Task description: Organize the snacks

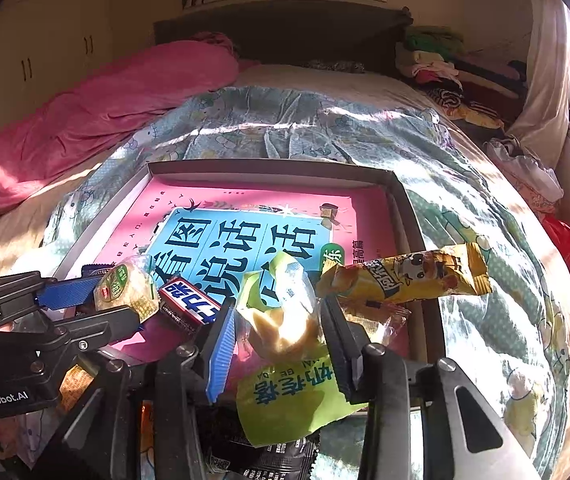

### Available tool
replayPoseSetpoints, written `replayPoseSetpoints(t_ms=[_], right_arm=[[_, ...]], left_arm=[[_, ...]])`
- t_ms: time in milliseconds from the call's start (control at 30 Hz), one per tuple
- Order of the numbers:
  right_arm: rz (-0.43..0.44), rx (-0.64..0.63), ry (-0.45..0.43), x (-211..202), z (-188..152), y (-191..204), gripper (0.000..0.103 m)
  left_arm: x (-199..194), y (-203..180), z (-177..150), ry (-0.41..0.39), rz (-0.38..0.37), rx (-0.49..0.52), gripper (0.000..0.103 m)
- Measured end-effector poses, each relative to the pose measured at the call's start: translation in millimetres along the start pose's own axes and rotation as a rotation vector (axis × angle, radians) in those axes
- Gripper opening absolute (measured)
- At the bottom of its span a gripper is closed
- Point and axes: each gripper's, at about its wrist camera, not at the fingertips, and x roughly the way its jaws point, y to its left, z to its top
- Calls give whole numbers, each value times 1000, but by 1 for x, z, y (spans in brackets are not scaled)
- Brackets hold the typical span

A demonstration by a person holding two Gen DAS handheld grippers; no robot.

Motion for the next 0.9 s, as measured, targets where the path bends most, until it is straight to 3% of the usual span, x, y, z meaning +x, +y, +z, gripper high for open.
replayPoseSetpoints(t_ms=[333,500,900], right_arm=[[1,1,-8,-6,0,2,48],[4,-4,-23,-10,1,5,56],[-1,-11,-39,-14,2,7,59]], left_arm=[[0,0,-1,3,-1,-1,50],[0,0,-1,8,-4,-4,53],[-1,-5,-2,15,15,20,62]])
